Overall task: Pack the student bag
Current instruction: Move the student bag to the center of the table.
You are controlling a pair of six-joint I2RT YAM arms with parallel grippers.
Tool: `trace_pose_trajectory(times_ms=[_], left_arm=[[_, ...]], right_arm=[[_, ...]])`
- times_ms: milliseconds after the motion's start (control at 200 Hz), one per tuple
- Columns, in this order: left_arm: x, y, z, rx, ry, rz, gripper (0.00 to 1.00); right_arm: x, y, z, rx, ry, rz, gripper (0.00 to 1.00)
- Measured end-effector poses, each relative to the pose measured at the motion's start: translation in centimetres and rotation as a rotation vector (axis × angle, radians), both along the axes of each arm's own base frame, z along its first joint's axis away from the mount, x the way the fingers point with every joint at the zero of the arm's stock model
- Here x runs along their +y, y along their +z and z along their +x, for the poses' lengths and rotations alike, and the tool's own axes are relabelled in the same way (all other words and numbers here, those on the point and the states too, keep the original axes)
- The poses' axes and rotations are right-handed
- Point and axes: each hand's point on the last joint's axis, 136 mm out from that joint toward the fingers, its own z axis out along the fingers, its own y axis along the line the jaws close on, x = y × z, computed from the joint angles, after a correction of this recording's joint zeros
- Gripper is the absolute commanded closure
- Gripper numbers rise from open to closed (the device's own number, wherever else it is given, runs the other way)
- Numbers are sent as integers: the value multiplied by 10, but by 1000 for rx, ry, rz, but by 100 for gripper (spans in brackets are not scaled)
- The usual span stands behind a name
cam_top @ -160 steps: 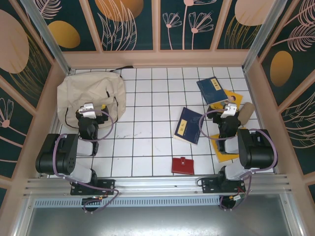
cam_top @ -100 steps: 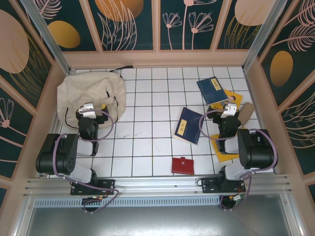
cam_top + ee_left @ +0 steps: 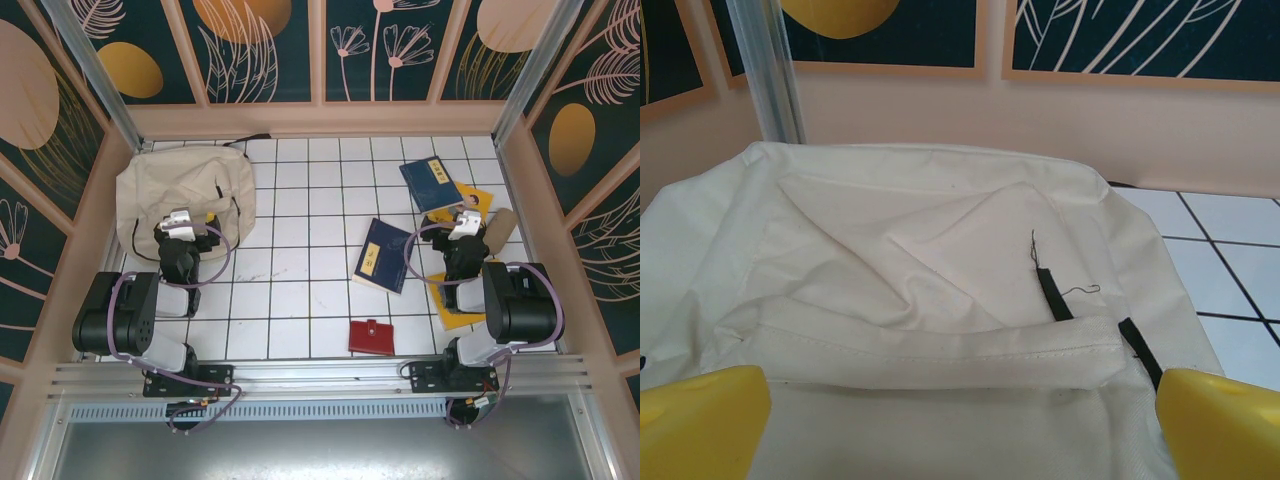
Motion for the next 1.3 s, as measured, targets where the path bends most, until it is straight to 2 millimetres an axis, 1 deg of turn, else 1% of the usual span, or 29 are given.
trace_pose_trajectory(times_ms=[215,315,380,475,551,626,696,746,781,841,891,936,956,986,1076,1171,1231,1296], left_arm=[[4,1,-1,-3,23,-7,1],[8,10,-4,-14,50,-14,1],[11,23,-7,-33,63,-20,1],[14,45,-9,-67,82,-44,1],[15,67,-9,-90,92,-77,1],[16,91,-6,-101,103,-131,1],[17,111,0,-93,117,-194,1],[17,122,5,-68,121,-194,1],[17,128,9,-50,124,-204,1],[16,132,16,-16,123,-216,1],[12,128,20,20,105,-218,1],[8,117,24,65,87,-227,1],[6,110,26,84,84,-275,1],[2,100,29,116,78,-315,1],[-8,58,36,242,73,-431,2],[-17,16,40,374,79,-522,1],[-21,-3,42,440,90,-562,2],[-24,-17,45,489,97,-594,1]], right_arm=[[1,-2,-1,15,0,-1,1],[0,10,-4,7,-16,-5,1],[-2,24,-3,-8,-34,-4,1],[-4,52,0,-40,-59,22,1],[-3,75,3,-59,-71,65,1],[-1,93,6,-54,-74,120,1],[2,103,10,-24,-71,179,1],[6,109,15,10,-67,228,1],[8,110,19,37,-63,259,1],[16,109,26,92,-43,315,1],[23,106,32,140,-23,353,1],[34,97,36,193,0,378,1],[39,93,37,214,10,384,1],[48,86,37,251,26,391,1],[76,63,36,369,84,415,1],[95,48,35,449,130,449,1],[103,41,34,479,149,472,1],[110,35,34,503,166,492,1]])
